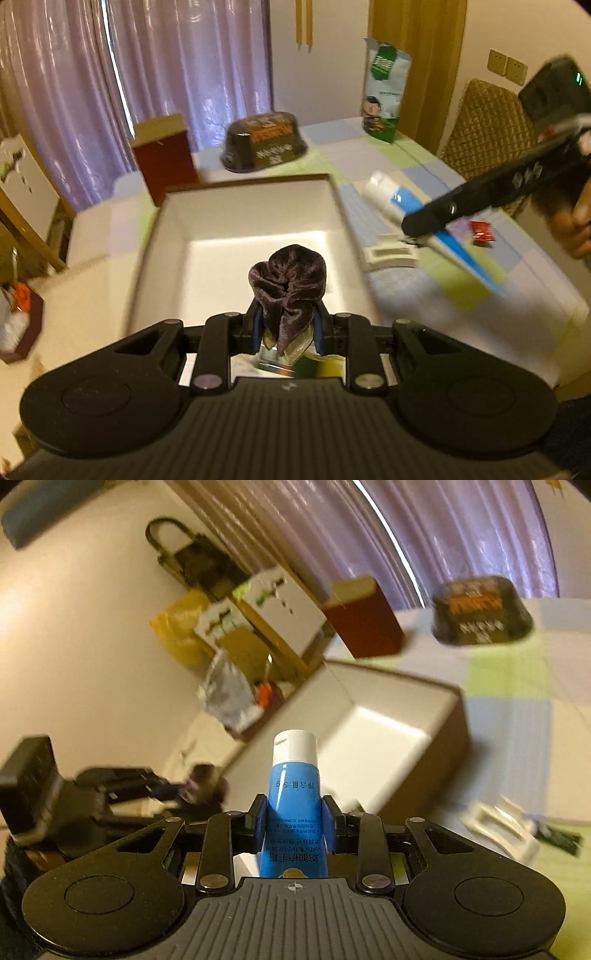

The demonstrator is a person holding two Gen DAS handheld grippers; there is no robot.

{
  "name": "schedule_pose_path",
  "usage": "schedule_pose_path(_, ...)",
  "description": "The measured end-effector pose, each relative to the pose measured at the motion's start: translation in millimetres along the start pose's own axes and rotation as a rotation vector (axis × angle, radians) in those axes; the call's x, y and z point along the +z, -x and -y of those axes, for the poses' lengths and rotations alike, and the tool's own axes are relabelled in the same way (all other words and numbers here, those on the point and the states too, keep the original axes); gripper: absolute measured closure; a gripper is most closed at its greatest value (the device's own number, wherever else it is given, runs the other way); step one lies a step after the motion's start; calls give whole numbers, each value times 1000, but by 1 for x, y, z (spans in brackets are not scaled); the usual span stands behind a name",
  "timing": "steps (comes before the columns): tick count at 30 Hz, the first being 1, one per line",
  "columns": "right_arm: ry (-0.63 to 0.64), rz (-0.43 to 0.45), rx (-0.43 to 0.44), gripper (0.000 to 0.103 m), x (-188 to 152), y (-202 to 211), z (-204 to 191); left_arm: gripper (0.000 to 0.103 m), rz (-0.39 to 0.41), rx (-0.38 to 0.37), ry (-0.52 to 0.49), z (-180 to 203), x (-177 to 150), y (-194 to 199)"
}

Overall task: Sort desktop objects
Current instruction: 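Carry scrunchie in left gripper while right gripper carries tube over the box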

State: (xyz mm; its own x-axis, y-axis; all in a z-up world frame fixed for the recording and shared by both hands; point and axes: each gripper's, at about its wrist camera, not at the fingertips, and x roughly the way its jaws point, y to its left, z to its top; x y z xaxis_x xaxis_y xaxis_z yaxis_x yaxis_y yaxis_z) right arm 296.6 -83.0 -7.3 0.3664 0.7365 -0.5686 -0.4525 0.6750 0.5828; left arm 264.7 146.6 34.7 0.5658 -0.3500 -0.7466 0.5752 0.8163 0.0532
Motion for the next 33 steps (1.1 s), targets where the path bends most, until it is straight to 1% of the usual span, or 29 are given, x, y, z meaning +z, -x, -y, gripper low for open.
schedule_pose_path(3,-32,22,-29,74,19,-32,-11,82,-3,5,-18,-25,10,-10)
schedule_pose_path(6,-76,24,-79,74,32,-62,-11,82,-22,13,-28,-47,21,-26)
schedule_pose_path(9,-125,18,-137,74,45,-91,-1,82,-49,20,-29,-64,31,-48)
schedule_pose_path(14,-187,-13,-211,73,57,-123,21,81,-89,26,-25,-81,40,-85)
schedule_pose_path(16,-201,-30,-239,73,59,-131,30,81,-107,22,-21,-84,41,-101)
schedule_pose_path(21,-224,-51,-293,73,55,-126,46,81,-143,7,-27,-88,43,-130)
schedule_pose_path(28,-259,-71,-326,73,59,-134,62,79,-189,-12,-29,-90,46,-162)
schedule_pose_path(33,-255,-86,-347,73,62,-142,67,77,-225,-19,-37,-88,44,-184)
